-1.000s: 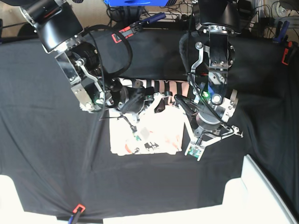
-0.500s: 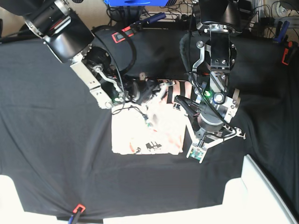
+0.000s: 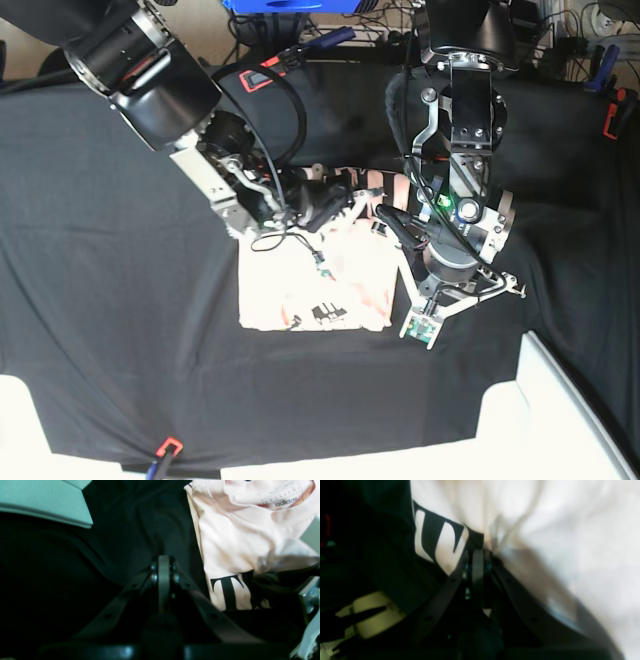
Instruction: Fold the T-shirt properly
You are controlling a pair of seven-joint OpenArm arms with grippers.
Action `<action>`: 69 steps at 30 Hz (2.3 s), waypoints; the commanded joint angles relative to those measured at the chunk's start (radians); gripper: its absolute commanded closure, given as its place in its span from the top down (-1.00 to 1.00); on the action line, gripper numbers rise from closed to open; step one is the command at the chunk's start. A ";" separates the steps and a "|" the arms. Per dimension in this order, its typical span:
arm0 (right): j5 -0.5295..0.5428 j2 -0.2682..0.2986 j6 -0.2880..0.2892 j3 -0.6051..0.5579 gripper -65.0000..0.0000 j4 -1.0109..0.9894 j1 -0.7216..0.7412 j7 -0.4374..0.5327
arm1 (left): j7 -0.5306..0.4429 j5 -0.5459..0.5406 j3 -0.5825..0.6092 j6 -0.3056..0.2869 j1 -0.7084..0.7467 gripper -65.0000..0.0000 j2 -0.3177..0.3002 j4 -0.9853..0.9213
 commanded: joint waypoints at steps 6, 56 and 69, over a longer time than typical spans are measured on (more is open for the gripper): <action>-0.009 0.006 -0.016 0.003 -1.00 0.147 0.042 -0.118 | -0.017 0.005 0.000 0.007 -0.016 -1.00 0.005 0.015; -0.012 0.237 -0.010 0.324 -1.00 0.388 0.029 -0.173 | -0.385 0.005 -0.202 0.004 -0.156 -1.00 0.067 -0.407; -0.013 0.633 -0.010 0.157 -1.00 0.716 0.009 -0.025 | -0.721 0.005 -0.205 0.004 0.093 -1.00 -0.166 -0.101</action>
